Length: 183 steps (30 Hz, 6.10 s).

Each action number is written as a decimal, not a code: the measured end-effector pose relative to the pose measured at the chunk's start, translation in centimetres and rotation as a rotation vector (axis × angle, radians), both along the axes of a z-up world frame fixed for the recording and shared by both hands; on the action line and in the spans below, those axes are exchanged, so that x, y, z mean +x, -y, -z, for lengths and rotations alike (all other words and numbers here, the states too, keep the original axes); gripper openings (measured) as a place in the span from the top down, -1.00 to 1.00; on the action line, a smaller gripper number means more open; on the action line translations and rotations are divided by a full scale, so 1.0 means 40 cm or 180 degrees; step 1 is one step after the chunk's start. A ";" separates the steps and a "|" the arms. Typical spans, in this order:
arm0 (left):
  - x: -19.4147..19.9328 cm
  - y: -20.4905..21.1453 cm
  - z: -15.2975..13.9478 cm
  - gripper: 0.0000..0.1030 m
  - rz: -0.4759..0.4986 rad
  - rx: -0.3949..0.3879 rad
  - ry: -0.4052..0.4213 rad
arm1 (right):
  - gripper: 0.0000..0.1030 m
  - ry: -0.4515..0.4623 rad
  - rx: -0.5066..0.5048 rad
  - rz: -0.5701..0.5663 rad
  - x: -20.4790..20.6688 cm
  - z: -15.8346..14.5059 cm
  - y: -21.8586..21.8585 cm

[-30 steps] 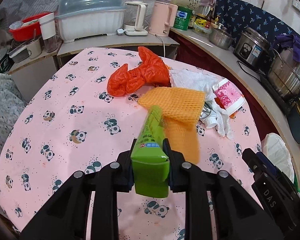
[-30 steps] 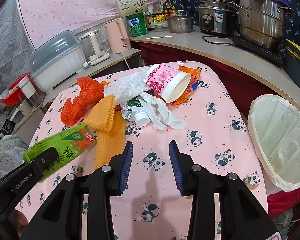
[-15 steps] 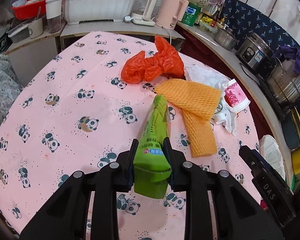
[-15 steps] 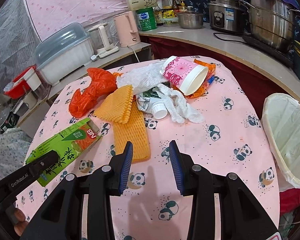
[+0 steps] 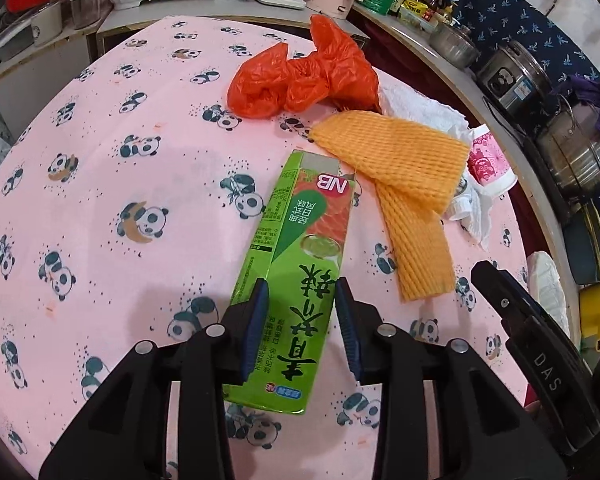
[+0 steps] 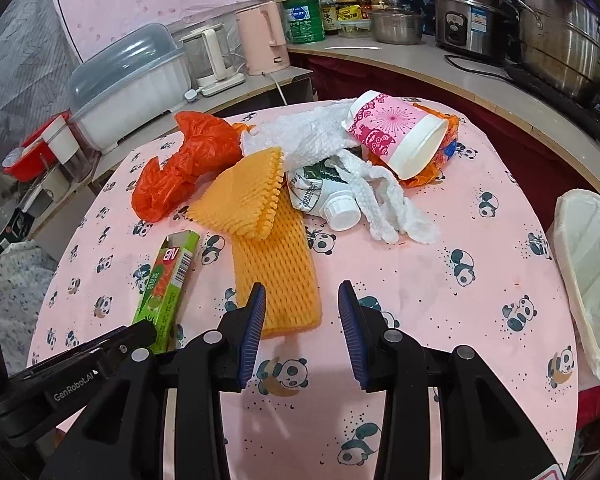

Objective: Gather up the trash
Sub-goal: 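Grasp the green NB drink carton with the left gripper, then grasp the orange foam fruit net with the right gripper and lift it, then carry the carton and foam net over the bin and release both, then move both open grippers back over the table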

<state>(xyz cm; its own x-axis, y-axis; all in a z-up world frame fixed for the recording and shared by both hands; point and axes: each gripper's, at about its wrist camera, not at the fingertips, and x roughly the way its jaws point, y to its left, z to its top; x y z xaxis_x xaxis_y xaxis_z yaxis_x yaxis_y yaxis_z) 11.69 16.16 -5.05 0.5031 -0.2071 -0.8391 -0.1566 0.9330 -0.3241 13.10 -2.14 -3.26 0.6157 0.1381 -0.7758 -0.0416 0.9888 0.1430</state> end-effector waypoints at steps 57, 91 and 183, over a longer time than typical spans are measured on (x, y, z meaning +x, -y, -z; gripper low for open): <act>-0.116 0.214 -0.115 0.00 0.0623 0.0189 0.0320 | 0.80 0.0541 0.0335 0.0435 -0.139 -0.134 0.201; -0.161 0.746 -0.208 0.00 0.1833 0.0265 0.0665 | 0.80 0.0709 0.0511 0.1689 -0.371 -0.118 0.703; -0.050 0.583 -0.221 -0.28 0.1197 0.0415 0.0930 | 0.30 0.0595 0.0288 0.1229 -0.219 -0.136 0.535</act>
